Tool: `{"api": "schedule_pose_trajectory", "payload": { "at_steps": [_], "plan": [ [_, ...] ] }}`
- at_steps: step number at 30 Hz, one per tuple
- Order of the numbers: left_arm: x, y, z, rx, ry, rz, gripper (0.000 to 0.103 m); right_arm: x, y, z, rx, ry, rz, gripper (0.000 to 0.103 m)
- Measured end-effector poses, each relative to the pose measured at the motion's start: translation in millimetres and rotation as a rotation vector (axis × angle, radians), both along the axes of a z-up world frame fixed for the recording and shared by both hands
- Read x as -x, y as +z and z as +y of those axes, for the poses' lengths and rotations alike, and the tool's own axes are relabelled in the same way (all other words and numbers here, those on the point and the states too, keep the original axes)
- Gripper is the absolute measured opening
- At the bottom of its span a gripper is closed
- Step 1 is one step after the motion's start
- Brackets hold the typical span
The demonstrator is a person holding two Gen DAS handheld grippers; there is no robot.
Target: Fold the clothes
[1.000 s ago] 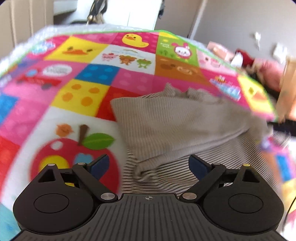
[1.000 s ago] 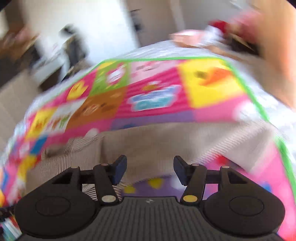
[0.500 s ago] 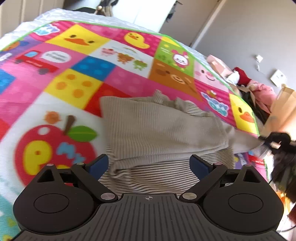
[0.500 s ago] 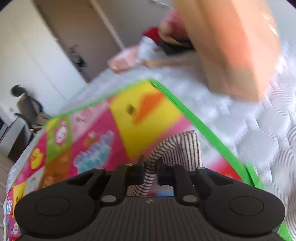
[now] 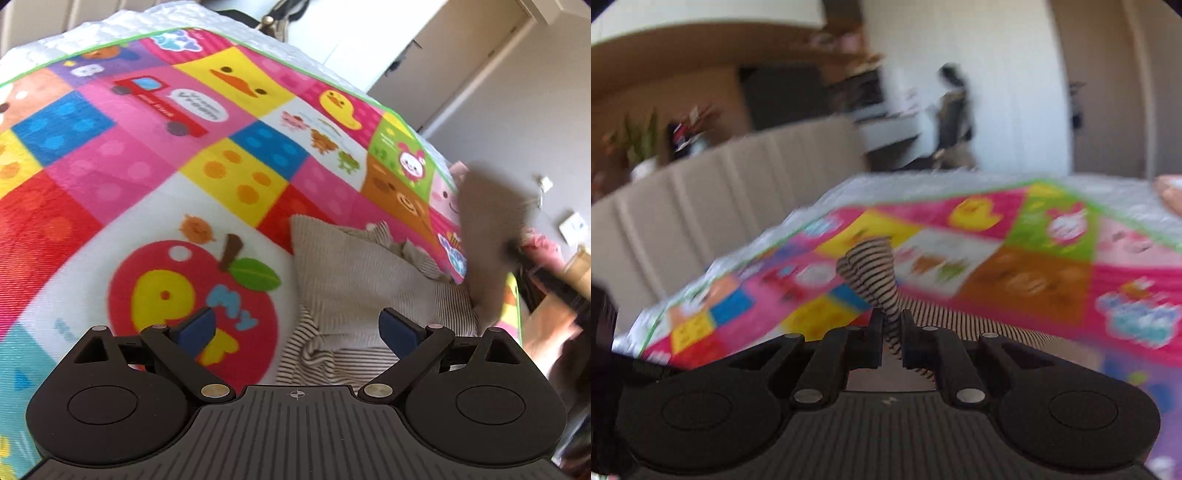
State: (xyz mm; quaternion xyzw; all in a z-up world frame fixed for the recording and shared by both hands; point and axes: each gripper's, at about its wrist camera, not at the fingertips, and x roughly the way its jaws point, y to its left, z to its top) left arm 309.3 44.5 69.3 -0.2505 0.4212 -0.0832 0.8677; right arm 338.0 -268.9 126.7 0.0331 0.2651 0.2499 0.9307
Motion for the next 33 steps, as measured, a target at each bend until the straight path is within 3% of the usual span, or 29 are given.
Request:
{"api": "schedule_pose_trajectory", "payload": {
  "at_steps": [4, 6, 9, 11, 12, 17, 20, 22, 24, 25, 26, 27, 29, 33],
  "plan": [
    [4, -3, 23, 0.032, 0.044, 0.024, 0.098, -2, -51, 56, 0.065, 0.081, 0.07, 0.009],
    [5, -3, 30, 0.026, 0.045, 0.028, 0.099, -1, -71, 71, 0.099, 0.099, 0.102, 0.014],
    [3, -2, 34, 0.026, 0.021, 0.026, 0.099, 1, -79, 72, 0.108, 0.131, 0.152, 0.03],
    [-4, -2, 28, 0.046, 0.001, 0.022, 0.099, 8, -74, 64, 0.105, 0.139, 0.152, 0.058],
    [-7, -2, 26, 0.056, -0.009, 0.021, 0.099, 13, -67, 54, 0.102, 0.119, 0.137, 0.063],
    [-38, 5, -11, 0.124, -0.13, -0.011, 0.099, 31, -47, -20, 0.161, -0.172, 0.064, 0.085],
    [-60, 1, -43, 0.059, -0.155, 0.009, 0.099, 35, -62, -74, 0.259, -0.433, 0.062, 0.086],
    [-74, -5, -63, -0.021, -0.158, 0.035, 0.089, 37, -75, -106, 0.307, -0.578, 0.083, 0.086],
    [-84, -13, -76, -0.087, -0.162, 0.076, 0.051, 38, -95, -132, 0.328, -0.677, 0.14, 0.086],
    [-88, -16, -81, -0.118, -0.164, 0.089, 0.042, 40, -104, -142, 0.316, -0.713, 0.17, 0.086],
    [-85, -12, -81, -0.136, -0.165, 0.06, 0.02, 42, -113, -150, 0.287, -0.738, 0.202, 0.088],
    [-82, -8, -81, -0.155, -0.167, 0.031, 0.015, 45, -118, -155, 0.256, -0.758, 0.21, 0.09],
    [-76, 0, -81, -0.192, -0.169, -0.027, 0.015, 50, -124, -159, 0.218, -0.786, 0.208, 0.096],
    [-64, 17, -82, -0.265, -0.174, -0.142, 0.015, 48, -124, -157, 0.228, -0.77, 0.2, 0.096]
  ]
}}
